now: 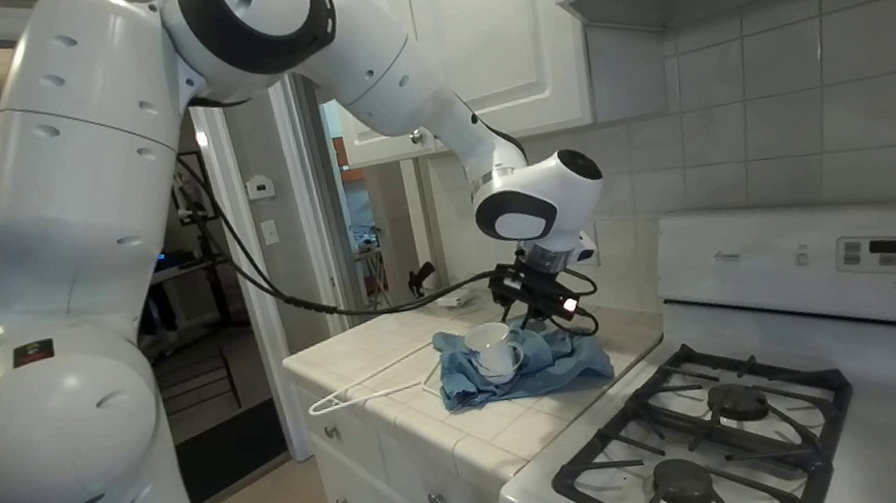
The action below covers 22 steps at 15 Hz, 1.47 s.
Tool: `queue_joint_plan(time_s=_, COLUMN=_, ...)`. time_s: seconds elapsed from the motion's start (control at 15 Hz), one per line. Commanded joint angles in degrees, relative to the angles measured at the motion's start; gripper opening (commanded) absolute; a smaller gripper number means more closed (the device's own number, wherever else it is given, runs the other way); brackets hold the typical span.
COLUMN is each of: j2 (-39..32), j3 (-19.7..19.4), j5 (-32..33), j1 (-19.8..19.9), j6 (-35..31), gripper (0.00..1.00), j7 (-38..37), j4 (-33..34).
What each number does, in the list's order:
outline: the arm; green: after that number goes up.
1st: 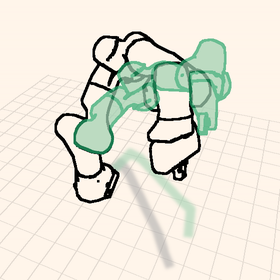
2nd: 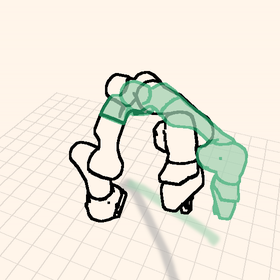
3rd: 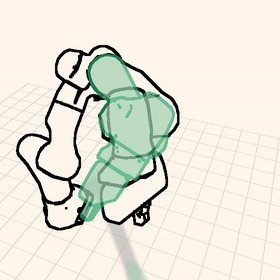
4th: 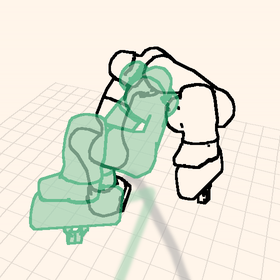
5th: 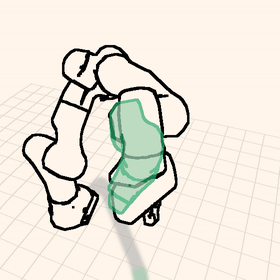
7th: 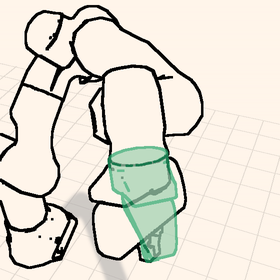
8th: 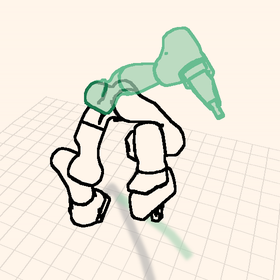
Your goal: Remove the spoon from the cup
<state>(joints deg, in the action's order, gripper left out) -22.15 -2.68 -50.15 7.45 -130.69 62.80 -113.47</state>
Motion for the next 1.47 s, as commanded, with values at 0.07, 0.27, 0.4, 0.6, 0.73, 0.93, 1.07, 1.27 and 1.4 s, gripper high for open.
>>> queue_joint_plan(time_s=0.07, j2=-0.42, j3=0.54, j5=3.07, j1=0.85, j6=2.2, gripper=0.33, j7=-2.84, j4=1.28)
queue_joint_plan(time_s=0.27, j2=-0.42, j3=0.67, j5=3.52, j1=1.01, j6=2.53, gripper=0.23, j7=-3.17, j4=1.33)
queue_joint_plan(time_s=0.4, j2=-0.35, j3=0.75, j5=3.39, j1=1.07, j6=2.59, gripper=0.17, j7=-3.07, j4=1.33)
queue_joint_plan(time_s=0.6, j2=-0.21, j3=0.92, j5=3.07, j1=1.27, j6=3.35, gripper=0.22, j7=-2.6, j4=1.46)
queue_joint_plan(time_s=0.73, j2=-0.25, j3=0.98, j5=2.86, j1=1.41, j6=4.35, gripper=0.24, j7=-2.43, j4=1.72)
queue_joint_plan(time_s=0.93, j2=-0.18, j3=1.05, j5=2.55, j1=1.63, j6=5.91, gripper=0.21, j7=-2.1, j4=2.06)
queue_joint_plan(time_s=1.07, j2=-0.24, j3=1.08, j5=2.54, j1=1.74, j6=6.73, gripper=0.17, j7=-2.15, j4=2.38)
queue_joint_plan(time_s=1.27, j2=-0.3, j3=1.04, j5=2.43, j1=1.77, j6=7.58, gripper=0.0, j7=-2.04, j4=2.67)
queue_joint_plan(time_s=1.4, j2=-0.3, j3=1.1, j5=2.25, j1=1.8, j6=7.65, gripper=0.01, j7=-1.71, j4=2.69)
